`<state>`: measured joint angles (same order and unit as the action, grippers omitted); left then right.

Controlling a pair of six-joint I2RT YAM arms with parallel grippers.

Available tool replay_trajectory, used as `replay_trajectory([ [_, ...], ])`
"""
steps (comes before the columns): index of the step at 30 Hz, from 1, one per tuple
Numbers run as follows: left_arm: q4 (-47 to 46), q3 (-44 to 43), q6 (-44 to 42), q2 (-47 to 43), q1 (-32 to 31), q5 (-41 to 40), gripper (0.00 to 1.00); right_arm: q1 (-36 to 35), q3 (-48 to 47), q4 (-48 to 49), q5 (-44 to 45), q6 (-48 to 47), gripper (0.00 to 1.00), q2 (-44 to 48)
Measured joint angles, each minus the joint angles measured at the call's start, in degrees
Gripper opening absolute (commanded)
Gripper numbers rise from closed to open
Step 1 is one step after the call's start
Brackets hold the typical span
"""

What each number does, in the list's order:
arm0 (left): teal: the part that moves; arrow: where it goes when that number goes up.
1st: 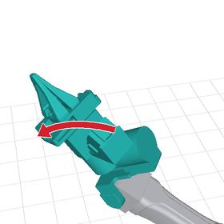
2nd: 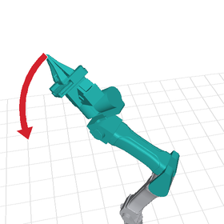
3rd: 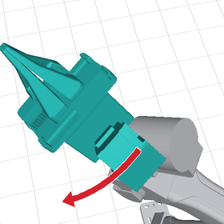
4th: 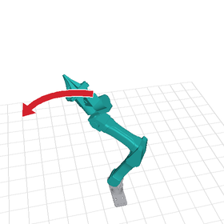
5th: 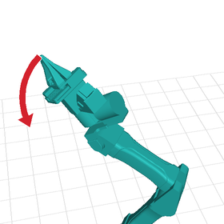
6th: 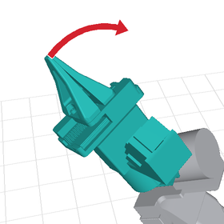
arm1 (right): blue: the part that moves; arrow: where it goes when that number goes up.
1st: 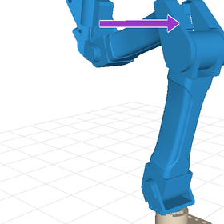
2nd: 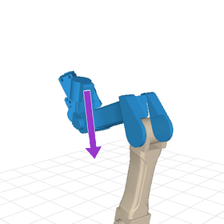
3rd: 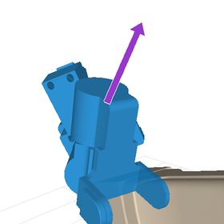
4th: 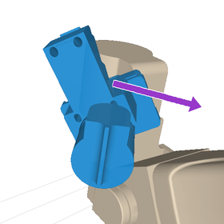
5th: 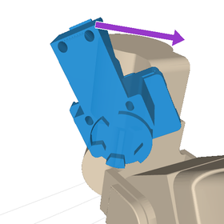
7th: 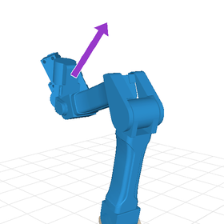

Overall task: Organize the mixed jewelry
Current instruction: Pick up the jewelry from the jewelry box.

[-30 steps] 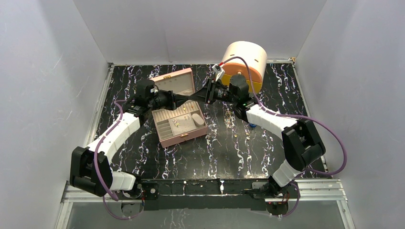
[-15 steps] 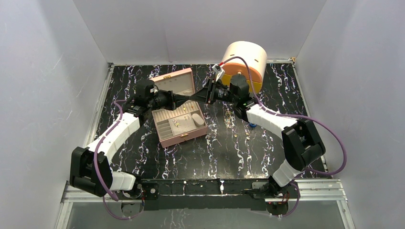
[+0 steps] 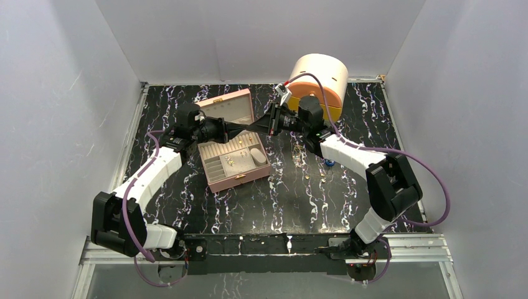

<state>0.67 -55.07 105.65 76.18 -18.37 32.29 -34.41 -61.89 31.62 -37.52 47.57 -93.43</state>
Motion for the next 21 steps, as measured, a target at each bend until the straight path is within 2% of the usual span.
replay_trajectory([
  [7,-0.2,0.0,0.0,0.0,0.2,0.0,0.01,0.0,-1.0,-1.6,0.3,-0.2,0.15,-0.1],
  [15,2.9,-1.4,-2.3,0.2,0.3,-0.5,0.40,0.0,-1.0,-2.4,1.4,-0.8,0.15,-0.1],
  [18,5.1,-2.8,-4.3,0.3,0.3,-1.0,0.47,0.0,-1.0,-3.6,1.7,-1.6,0.15,0.0],
  [21,7.4,-3.6,-6.6,0.3,0.3,-2.1,0.50,0.0,-1.0,-5.6,2.0,-2.6,0.15,0.0],
])
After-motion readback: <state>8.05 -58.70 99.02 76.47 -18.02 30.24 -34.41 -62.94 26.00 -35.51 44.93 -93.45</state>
